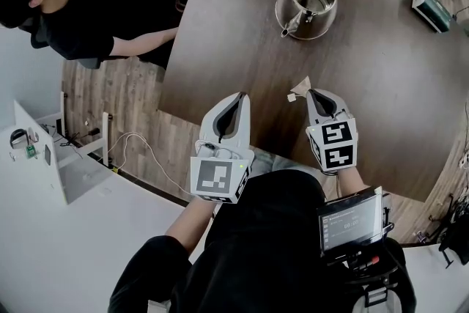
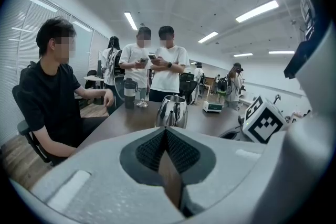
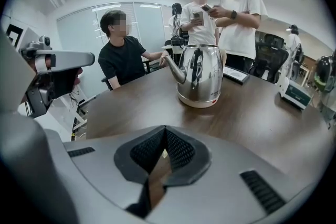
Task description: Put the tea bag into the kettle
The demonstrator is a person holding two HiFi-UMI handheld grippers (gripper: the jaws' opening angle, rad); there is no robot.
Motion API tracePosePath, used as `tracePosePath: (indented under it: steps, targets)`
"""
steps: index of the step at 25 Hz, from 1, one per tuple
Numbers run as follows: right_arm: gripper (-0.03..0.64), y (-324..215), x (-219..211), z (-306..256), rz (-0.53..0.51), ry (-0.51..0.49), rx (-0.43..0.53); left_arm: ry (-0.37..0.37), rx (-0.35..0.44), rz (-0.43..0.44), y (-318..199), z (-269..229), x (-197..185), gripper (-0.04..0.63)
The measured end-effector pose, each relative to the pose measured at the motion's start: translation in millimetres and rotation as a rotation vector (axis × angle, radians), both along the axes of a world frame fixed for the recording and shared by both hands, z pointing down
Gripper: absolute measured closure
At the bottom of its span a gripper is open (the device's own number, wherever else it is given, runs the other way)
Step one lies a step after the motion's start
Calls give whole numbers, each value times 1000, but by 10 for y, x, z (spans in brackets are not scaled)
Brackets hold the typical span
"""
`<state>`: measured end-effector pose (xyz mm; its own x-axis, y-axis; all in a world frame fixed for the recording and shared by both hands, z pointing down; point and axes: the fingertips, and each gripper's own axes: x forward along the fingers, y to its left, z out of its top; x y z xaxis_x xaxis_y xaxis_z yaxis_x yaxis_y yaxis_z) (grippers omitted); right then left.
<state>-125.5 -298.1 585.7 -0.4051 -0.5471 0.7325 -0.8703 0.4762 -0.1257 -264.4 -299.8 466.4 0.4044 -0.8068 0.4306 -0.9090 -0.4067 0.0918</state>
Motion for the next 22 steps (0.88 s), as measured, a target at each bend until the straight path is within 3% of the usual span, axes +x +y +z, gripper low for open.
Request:
tracePosePath:
  steps: [22]
  targets:
    - [611,-336,115,-1158,1,29,183,73,137,-19,155,-755,-103,592]
